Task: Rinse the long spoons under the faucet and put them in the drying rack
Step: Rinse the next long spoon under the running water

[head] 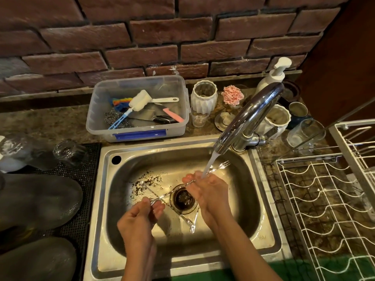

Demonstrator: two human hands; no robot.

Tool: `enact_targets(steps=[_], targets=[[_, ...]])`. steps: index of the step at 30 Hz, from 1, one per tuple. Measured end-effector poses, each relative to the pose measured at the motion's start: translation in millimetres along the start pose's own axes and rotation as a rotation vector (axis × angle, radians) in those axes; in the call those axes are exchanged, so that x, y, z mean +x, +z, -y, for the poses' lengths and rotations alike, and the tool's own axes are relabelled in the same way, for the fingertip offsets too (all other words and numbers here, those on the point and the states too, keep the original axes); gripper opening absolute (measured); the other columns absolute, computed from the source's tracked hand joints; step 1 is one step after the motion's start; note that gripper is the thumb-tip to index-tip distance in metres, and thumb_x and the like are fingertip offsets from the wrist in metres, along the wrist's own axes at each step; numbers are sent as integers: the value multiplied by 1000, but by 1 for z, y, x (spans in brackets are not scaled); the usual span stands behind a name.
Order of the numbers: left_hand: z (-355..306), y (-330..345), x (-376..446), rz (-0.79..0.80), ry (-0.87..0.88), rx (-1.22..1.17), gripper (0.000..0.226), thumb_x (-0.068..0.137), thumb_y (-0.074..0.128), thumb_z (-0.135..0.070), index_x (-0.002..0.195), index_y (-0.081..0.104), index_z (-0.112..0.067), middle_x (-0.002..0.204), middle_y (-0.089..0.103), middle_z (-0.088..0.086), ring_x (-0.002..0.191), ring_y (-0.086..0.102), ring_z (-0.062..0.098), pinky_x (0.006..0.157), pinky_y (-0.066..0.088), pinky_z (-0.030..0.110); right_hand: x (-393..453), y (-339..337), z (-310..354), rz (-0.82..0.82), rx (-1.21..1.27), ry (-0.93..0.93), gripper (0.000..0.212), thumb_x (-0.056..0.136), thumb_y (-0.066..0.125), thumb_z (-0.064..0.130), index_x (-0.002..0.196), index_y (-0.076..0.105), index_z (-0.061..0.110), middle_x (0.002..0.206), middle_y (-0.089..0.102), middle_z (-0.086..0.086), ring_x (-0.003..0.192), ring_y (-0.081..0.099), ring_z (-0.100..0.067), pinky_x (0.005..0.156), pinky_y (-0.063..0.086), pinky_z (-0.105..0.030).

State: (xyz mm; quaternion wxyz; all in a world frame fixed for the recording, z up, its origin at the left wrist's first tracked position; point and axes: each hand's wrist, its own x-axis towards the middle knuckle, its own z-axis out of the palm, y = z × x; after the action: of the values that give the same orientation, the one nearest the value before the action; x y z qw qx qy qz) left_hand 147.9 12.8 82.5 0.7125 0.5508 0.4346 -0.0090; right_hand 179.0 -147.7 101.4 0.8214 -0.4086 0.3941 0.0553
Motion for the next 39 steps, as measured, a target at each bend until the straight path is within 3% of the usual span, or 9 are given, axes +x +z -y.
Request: enact_targets(steps=[6,9,12,18,21,26,29,34,39], targets=[[-19,-24,3,6,44,-25,32,98,57,-3,69,71,-6,65,71,18,58,69,22,63,60,29,17,-11,13,-164,-115,-144,20,88,58,-19,101,57,-3,87,68,-14,65,76,-20,62,61,-27],[-21,-30,-4,-26,52,-45,28,98,57,-4,74,71,-4,63,73,15,55,70,21,58,62,28,14,-8,2,-118,-269,-246,3,97,57,-4,95,55,-5,69,70,-6,60,74,-20,57,61,-29],[-24,-39,-4,-66,37,-96,17,98,56,-3,84,65,1,63,74,15,55,73,20,55,61,26,13,-10,-6,-114,-364,-348,21,103,51,11,84,58,4,59,64,-6,51,67,-21,52,60,-34],[-23,-53,-1,-97,22,-109,15,96,59,-4,84,67,0,66,74,17,57,74,22,56,62,27,13,-13,-8,-136,-866,-464,38,93,67,37,73,60,6,59,65,-13,43,56,-9,40,44,-19],[-21,-55,1,-87,0,-114,13,96,60,-6,88,68,1,70,75,18,60,75,22,55,61,27,14,-20,-7,-94,-799,-473,39,103,51,27,72,62,6,53,62,-8,40,53,-7,44,45,-20],[-22,-51,4,-82,24,-116,14,97,59,-4,86,66,1,62,73,13,55,73,20,59,63,28,14,-25,-4,-54,-753,-429,41,91,69,30,69,56,-2,51,59,-14,37,49,-9,46,48,-25],[-20,-42,2,-47,29,-131,14,96,59,-5,88,67,3,63,74,13,56,72,20,59,63,27,15,-31,3,-30,-692,-439,37,100,57,21,67,58,3,48,58,-9,39,50,-13,47,47,-32],[-10,-32,4,39,45,-163,18,99,54,-6,96,69,3,80,77,16,71,76,22,62,61,24,12,-29,3,38,-61,-68,24,103,53,22,93,64,3,64,67,-12,54,64,-17,53,55,-29],[1,-16,4,196,106,-61,28,97,54,-4,86,79,-9,90,78,17,82,77,26,69,61,25,4,-27,-5,88,43,62,15,96,62,11,88,66,-1,75,69,-14,72,72,-23,68,62,-33]])
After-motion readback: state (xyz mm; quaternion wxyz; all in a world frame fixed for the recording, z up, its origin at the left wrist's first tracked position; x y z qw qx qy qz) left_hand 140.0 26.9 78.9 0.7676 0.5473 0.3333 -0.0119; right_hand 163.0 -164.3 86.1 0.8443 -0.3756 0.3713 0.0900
